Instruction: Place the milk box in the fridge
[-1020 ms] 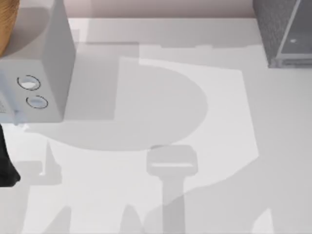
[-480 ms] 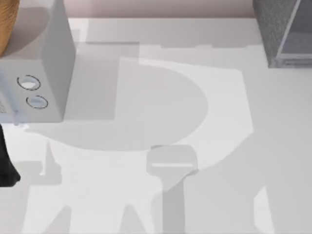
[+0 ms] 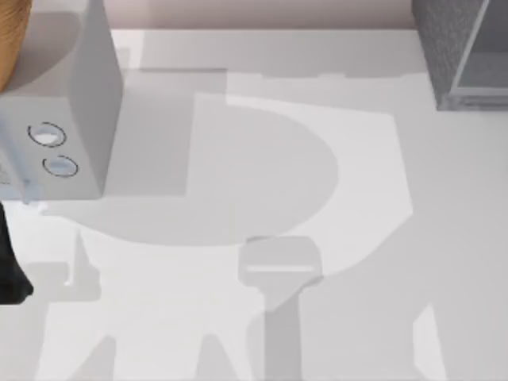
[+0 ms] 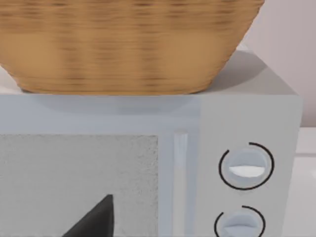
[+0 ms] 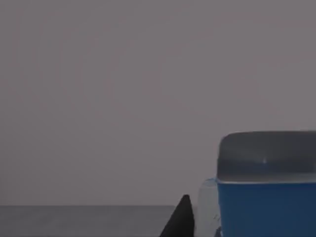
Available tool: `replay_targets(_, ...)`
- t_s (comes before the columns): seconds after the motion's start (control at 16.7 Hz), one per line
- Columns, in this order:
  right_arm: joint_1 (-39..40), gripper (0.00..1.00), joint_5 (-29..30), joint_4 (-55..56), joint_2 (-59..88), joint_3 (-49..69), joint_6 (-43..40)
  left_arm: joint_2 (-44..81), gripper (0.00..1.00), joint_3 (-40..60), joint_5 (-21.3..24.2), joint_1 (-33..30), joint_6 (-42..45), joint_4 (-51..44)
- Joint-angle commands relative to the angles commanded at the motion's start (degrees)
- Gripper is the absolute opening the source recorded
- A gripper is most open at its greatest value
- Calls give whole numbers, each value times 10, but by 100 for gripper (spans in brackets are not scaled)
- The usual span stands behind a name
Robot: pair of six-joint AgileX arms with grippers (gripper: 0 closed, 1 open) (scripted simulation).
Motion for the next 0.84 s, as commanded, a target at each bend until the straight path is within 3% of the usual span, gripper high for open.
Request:
replay_targets(0.48,0,98,0,0,0,0,0,0,100,0,0,0,0,0)
replay_targets(0.84,0,100,0,0,0,0,0,0,100,0,0,0,0,0)
